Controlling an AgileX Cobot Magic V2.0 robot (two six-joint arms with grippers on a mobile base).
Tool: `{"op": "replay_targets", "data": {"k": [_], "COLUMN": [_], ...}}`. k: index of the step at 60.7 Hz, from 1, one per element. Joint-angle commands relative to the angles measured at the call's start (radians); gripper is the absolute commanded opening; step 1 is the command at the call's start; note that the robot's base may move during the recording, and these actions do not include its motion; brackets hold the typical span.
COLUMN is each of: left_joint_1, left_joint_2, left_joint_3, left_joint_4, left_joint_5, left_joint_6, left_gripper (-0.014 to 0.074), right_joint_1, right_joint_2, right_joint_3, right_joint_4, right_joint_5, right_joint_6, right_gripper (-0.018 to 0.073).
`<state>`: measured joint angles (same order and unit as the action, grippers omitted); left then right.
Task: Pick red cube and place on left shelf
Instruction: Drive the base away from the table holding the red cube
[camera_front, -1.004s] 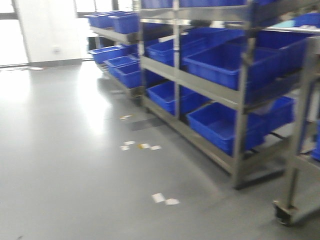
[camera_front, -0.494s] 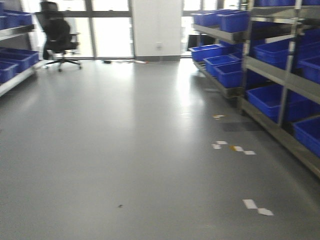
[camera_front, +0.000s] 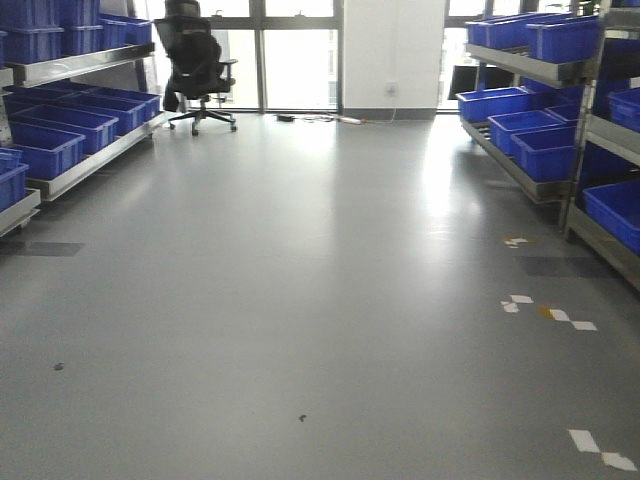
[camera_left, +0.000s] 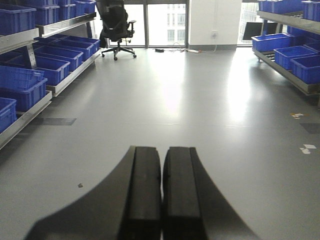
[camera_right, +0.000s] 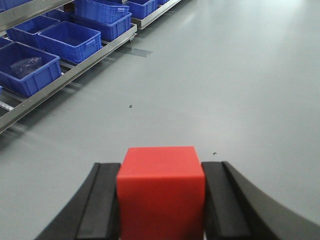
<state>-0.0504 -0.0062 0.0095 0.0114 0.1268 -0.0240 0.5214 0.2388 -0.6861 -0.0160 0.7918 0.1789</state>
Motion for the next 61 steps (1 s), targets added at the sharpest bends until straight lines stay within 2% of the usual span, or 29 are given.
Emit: {"op": "replay_targets", "data": {"k": [1, 61], "left_joint_1": [0.0, 0.0], "left_joint_2": [-0.016, -0.016], "left_joint_3": [0.023, 0.023], "left_joint_4": [-0.005, -0.005], "left_joint_5": [-0.088, -0.088], "left_joint_6": [-0.001, -0.001], "left_gripper": [0.0102, 0.0102], "right_joint_1": [-0.004, -0.004], "right_joint_2": [0.015, 0.015], "right_joint_3": [-0.024, -0.024], "right_joint_4": [-0.01, -0.01], "right_joint_5": [-0.093, -0.093], "right_joint_6": [-0.009, -0.009], "right_gripper": [0.0226, 0.0226]}}
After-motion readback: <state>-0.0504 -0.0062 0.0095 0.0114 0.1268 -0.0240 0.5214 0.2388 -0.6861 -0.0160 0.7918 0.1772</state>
